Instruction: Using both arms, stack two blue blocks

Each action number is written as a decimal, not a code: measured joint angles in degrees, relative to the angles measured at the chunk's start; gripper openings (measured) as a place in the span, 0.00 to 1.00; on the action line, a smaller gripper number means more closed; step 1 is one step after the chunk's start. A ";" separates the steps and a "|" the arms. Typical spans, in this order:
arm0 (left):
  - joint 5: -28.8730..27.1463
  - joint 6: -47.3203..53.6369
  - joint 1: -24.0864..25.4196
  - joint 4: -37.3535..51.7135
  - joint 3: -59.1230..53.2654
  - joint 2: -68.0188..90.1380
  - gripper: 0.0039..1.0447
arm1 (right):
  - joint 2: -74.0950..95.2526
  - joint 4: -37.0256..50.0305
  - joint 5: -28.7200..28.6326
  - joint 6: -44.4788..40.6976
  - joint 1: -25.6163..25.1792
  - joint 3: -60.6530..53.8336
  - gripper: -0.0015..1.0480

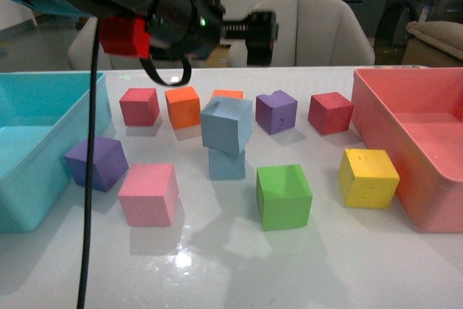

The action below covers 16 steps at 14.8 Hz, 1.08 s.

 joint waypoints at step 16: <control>-11.04 2.58 12.28 37.27 -65.75 -53.22 0.01 | 0.00 0.00 0.00 0.00 0.00 0.00 0.94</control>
